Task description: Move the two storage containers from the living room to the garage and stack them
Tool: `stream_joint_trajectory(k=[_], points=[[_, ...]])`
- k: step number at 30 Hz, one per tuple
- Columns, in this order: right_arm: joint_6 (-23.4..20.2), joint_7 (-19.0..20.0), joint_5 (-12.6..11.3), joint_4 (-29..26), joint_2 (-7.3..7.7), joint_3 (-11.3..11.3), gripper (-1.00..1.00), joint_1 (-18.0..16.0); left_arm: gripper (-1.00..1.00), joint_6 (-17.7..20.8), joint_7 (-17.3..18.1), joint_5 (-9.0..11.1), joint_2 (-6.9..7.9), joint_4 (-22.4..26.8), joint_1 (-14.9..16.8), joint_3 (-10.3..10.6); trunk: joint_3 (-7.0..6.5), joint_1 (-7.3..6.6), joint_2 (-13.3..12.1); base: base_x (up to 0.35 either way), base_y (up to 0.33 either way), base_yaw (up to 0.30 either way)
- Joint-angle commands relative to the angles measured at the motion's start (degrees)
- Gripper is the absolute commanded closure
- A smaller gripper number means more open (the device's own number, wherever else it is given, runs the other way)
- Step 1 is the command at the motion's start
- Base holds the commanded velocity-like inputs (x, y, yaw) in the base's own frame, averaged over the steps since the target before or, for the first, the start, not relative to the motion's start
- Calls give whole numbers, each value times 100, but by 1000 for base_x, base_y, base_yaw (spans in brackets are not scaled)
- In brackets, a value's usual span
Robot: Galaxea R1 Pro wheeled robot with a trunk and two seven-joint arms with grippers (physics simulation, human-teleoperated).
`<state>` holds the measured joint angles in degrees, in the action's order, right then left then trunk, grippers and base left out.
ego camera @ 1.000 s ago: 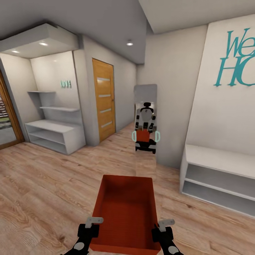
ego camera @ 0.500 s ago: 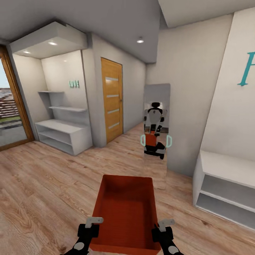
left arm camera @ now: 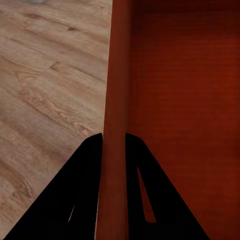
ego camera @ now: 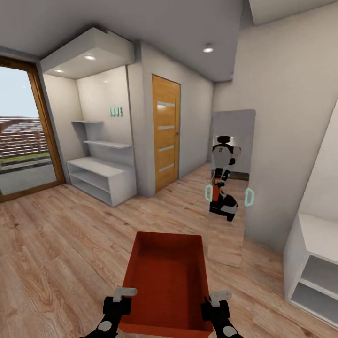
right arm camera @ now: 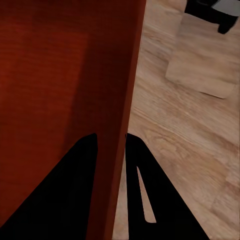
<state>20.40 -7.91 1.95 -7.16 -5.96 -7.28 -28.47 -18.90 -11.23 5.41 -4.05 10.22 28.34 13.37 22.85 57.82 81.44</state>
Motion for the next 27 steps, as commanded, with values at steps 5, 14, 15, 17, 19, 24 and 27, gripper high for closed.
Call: stream_joint_trajectory(k=[5,14,15,17,19,24,27], points=[[-1,-61,42,4,-2,96,100,-1,100,-2,-42,232,-10,15,10,-212,6,3,3,341,0,17],[-1,-61,42,4,-2,87,100,-1,100,-3,-42,232,-12,15,5,-212,6,3,3,341,0,1],[-1,-61,42,4,-2,87,100,-1,100,-3,-40,232,-10,15,8,-212,6,3,3,341,0,0],[-2,-61,42,4,-2,87,100,-1,100,-1,-39,232,-9,16,8,-212,6,3,3,341,0,0],[-3,-61,42,4,-2,88,100,-1,100,0,-39,232,-9,15,6,-212,6,3,3,341,0,0],[-2,-61,42,4,-2,90,100,-1,100,0,-38,232,-8,15,11,-220,6,3,3,340,93,0],[-4,-61,42,4,-2,89,100,-1,100,1,-37,234,-8,15,10,-221,6,3,3,339,180,0]])
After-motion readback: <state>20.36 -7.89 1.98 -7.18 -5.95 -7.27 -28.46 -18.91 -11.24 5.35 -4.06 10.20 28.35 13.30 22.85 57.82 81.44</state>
